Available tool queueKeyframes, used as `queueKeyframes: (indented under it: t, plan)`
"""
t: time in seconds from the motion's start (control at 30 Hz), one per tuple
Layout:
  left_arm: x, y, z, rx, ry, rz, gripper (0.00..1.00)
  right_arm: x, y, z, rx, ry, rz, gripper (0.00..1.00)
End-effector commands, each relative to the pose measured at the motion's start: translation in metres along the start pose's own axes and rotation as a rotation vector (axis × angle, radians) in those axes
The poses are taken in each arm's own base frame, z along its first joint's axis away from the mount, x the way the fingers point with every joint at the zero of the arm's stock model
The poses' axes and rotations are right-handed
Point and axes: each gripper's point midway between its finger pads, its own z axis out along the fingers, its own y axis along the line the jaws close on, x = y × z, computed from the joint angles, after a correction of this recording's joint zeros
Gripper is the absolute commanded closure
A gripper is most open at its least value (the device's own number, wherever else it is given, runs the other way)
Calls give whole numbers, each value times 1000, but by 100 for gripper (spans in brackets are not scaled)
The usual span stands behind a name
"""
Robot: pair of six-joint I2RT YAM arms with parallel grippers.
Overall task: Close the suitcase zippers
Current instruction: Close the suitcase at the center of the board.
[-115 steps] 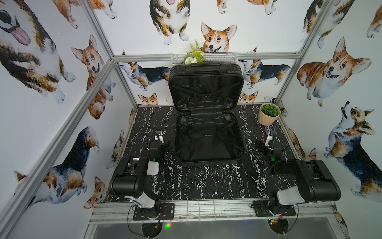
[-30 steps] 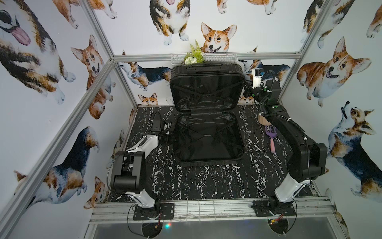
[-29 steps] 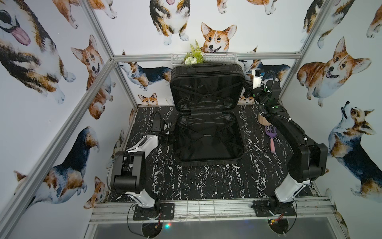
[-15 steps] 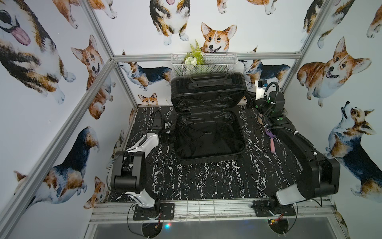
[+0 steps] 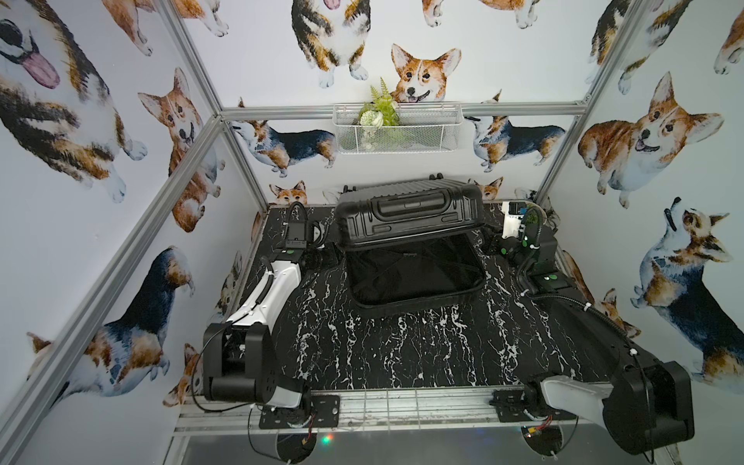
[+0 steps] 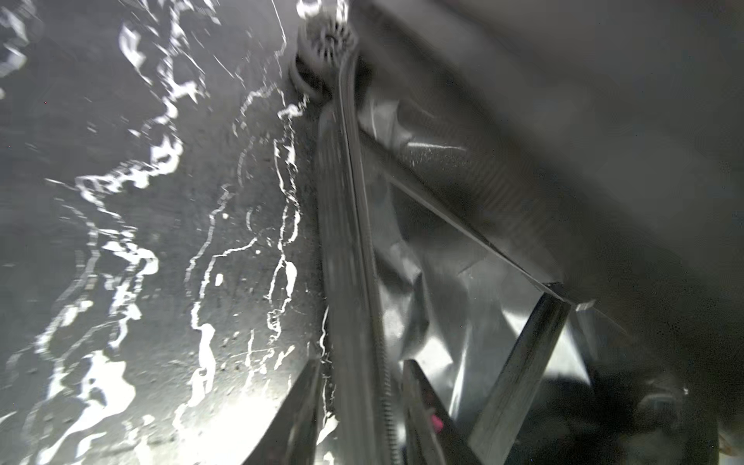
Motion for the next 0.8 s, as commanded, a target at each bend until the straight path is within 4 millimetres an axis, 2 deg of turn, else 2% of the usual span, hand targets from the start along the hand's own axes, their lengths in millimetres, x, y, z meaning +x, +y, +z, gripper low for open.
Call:
queueKeyframes:
  t: [0.0, 0.1, 0.17, 0.3, 0.4, 0.53, 0.57, 0.6, 0.77]
  plan:
    - [6, 24, -12, -136, -8, 16, 61, 1, 0, -13, 14, -42, 59, 100]
    - [5, 31, -23, -194, -35, 27, 61, 18, 2, -21, 20, -19, 66, 100]
    - [2, 33, -31, -216, -59, 35, 59, 37, 2, -27, 30, 18, 64, 100]
    - [-2, 29, -43, -215, -85, 47, 58, 72, -15, -38, 102, 77, 61, 100]
    - [-6, 24, -51, -209, -96, 57, 57, 83, -26, -48, 162, 100, 51, 88]
    - [-9, 14, -61, -177, -99, 68, 55, 86, -47, -60, 284, 107, 26, 64]
    - [-10, 11, -63, -166, -102, 68, 54, 87, -52, -62, 314, 115, 13, 55]
    - [-11, 7, -66, -156, -104, 68, 53, 87, -55, -63, 334, 120, 3, 51]
    - [-17, -8, -85, -115, -124, 33, 50, 87, -75, -60, 456, 173, -47, 47]
